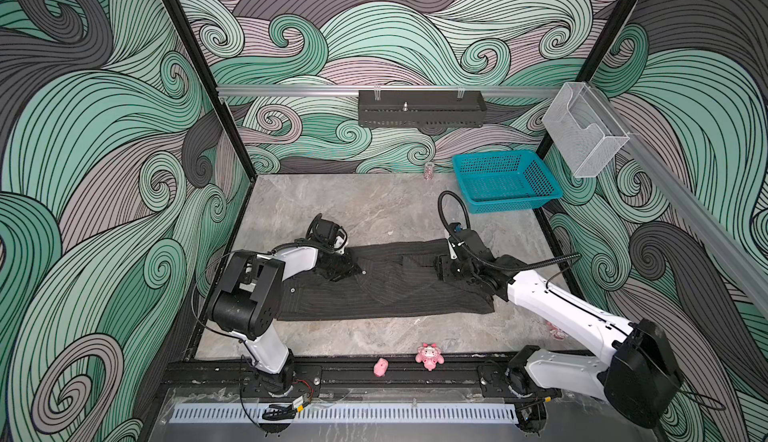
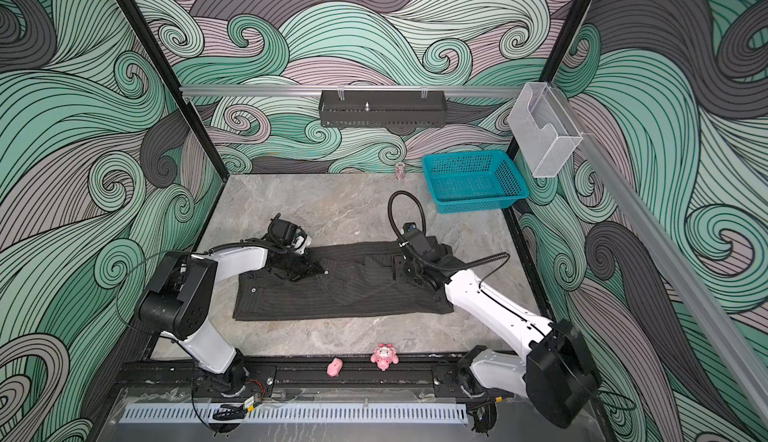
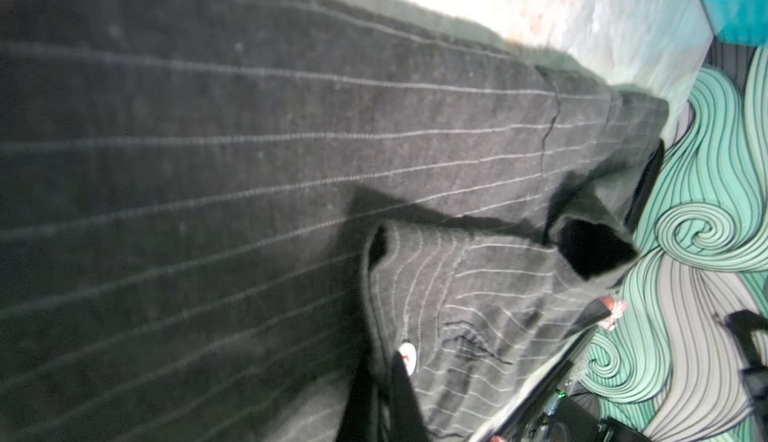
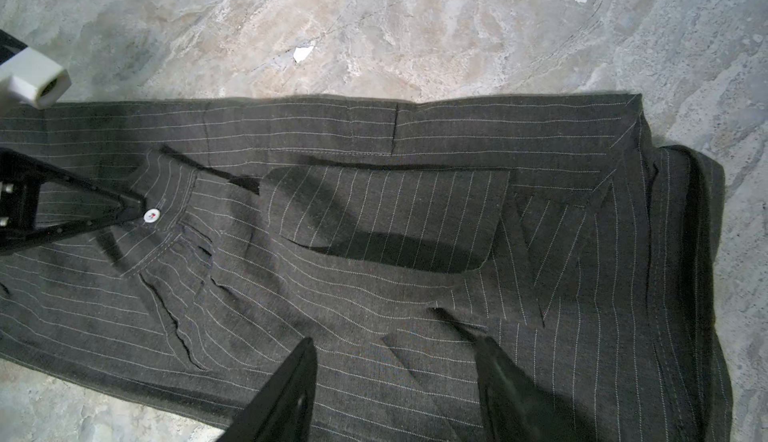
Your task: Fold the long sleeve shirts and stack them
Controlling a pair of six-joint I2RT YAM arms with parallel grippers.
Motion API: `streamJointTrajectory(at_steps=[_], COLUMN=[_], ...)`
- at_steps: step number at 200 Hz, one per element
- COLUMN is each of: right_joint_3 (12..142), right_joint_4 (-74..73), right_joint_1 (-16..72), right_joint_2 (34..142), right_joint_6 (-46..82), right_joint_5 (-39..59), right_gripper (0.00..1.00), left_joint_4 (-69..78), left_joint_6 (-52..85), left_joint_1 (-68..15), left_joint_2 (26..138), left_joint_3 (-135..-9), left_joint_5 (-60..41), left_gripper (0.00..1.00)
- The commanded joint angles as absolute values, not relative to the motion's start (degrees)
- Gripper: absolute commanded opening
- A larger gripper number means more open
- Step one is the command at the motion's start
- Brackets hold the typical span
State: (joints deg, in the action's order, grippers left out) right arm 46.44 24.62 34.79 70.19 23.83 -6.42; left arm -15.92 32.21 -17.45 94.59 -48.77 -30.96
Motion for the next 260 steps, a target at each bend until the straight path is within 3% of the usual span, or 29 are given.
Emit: streamJointTrajectory(at_steps=[1,53,121,163,202,240,260], right_joint_3=[45.48,50.31,62.62,67.10,65.37,63.98,64.31], right_joint_4=[25.38,24.52,25.88,27.99,28.43,27.90,26.93], right_joint_1=[31.21,22.42,19.86,19.86,19.04,16.96,15.40], right_joint_2=[70.80,79.33,90.09,95.44,97.66,99.18,100.05], right_joint_6=[25.70,27.07,26.54,25.80,24.84,23.70,23.14], right_joint_5=[-3.58,2.27,5.57,7.50,7.25,6.51,5.49], right_gripper=[0.62,0.62,0.58,0.50,0.35,0.25,0.19], left_joint_4=[-19.95,-29.55,-31.72,-33.51,-28.66,-27.17,-25.68], left_joint_6=[28.49,18.35,5.20,5.49,10.74,12.39,15.45], left_joint_1=[-19.66,-24.34,-31.58,-33.06,-36.97,-41.15,-41.22], left_joint_2=[85.32,62.94,37.55,35.69,36.40,37.17,37.93], left_joint_3=[-51.63,-51.44,-51.74,-55.36,-55.98,-55.29,-54.45], left_joint_5=[-31.75,-32.05,-39.07,-44.32,-45.52,-41.59,-34.16], left_gripper=[0.00,0.00,0.00,0.00,0.00,0.00,0.00])
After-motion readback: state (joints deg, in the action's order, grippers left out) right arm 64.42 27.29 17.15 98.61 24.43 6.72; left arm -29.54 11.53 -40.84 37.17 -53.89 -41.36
